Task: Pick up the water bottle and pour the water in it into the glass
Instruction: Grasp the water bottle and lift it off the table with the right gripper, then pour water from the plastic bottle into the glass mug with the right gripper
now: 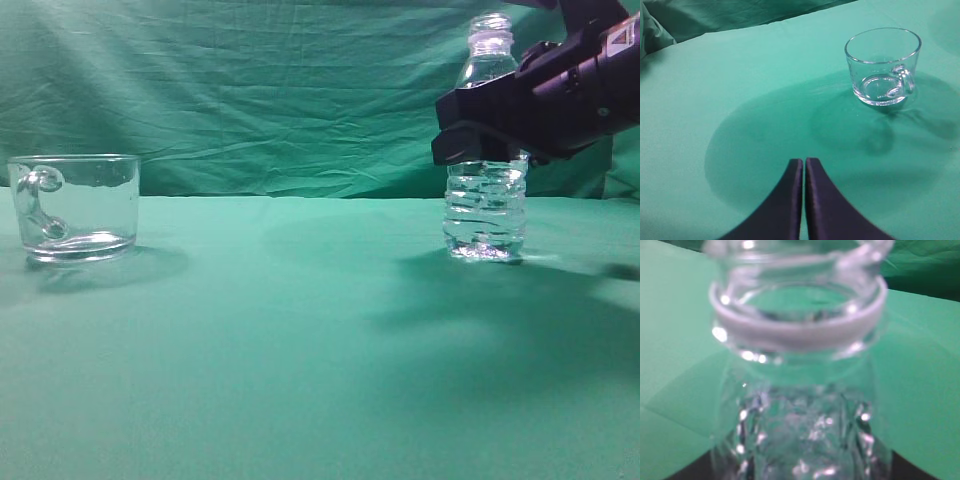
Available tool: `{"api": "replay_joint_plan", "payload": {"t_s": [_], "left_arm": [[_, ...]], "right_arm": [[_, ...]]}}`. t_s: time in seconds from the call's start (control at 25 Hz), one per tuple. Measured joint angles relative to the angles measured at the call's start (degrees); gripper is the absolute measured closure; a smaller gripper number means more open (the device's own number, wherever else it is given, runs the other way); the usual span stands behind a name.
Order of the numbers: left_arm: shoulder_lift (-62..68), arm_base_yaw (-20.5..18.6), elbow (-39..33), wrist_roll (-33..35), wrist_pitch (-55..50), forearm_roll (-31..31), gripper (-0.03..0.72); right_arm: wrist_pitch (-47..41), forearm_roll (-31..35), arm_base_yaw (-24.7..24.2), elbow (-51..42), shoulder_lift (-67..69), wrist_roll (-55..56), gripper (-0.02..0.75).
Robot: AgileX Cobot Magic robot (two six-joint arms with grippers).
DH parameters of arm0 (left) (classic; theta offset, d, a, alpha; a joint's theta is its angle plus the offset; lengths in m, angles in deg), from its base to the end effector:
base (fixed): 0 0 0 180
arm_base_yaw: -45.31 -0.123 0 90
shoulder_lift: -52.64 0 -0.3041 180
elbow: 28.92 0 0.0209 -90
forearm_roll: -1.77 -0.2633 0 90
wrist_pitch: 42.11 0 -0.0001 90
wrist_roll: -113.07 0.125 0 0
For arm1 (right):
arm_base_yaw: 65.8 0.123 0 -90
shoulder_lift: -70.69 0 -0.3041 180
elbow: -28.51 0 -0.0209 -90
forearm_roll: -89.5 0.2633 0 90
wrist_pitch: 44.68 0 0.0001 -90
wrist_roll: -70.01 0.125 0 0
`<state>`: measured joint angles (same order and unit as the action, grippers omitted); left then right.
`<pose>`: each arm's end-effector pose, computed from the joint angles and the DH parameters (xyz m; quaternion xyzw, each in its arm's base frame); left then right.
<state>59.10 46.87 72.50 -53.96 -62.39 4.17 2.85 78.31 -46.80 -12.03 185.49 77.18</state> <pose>0.0788 -0.0040 0.1677 0.0894 0.7899 0.0427 0.6052 0.3476 0.1386 0.1294 -0.1779 0.7901 0.1516 0.5667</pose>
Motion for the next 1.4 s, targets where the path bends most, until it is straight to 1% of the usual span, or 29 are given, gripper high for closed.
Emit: {"api": "replay_joint_plan", "payload": {"t_s": [0.16,0.28,0.36,0.48,0.6,0.68,0.76,0.96,1.08,1.16,1.28,1.4], "left_arm": [[0.0,0.0,0.0,0.0,0.0,0.0,0.688],[0.0,0.0,0.0,0.0,0.0,0.0,0.688],[0.0,0.0,0.0,0.0,0.0,0.0,0.688],[0.0,0.0,0.0,0.0,0.0,0.0,0.688],[0.0,0.0,0.0,0.0,0.0,0.0,0.688],[0.0,0.0,0.0,0.0,0.0,0.0,0.688],[0.0,0.0,0.0,0.0,0.0,0.0,0.688],[0.0,0.0,0.0,0.0,0.0,0.0,0.688],[0.0,0.0,0.0,0.0,0.0,0.0,0.688],[0.0,0.0,0.0,0.0,0.0,0.0,0.688],[0.0,0.0,0.0,0.0,0.0,0.0,0.688],[0.0,0.0,0.0,0.0,0.0,0.0,0.688]], "right_arm": [[-0.2,-3.3,0.0,0.0,-0.8,0.0,0.422],[-1.2,-5.2,0.1,0.0,-4.8,0.0,0.422],[-4.5,-6.7,0.1,1.3,-8.4,0.6,0.422],[-17.9,-11.6,0.9,6.8,-12.7,2.9,0.422],[-30.7,-15.8,3.9,13.9,-14.3,3.5,0.422],[-36.6,-18.3,6.3,18.6,-14.3,3.8,0.422],[-40.7,-20.6,8.7,22.3,-14.1,3.9,0.422],[-46.2,-22.4,13.7,31.5,-9.8,4.1,0.422],[-50.0,-25.0,16.0,36.1,-6.1,4.1,0.422],[-51.1,-28.1,17.5,38.9,-3.4,4.1,0.422],[-52.2,-31.0,19.5,42.7,0.4,4.1,0.422],[-53.2,-32.1,20.6,46.4,4.2,4.1,0.422]]}}
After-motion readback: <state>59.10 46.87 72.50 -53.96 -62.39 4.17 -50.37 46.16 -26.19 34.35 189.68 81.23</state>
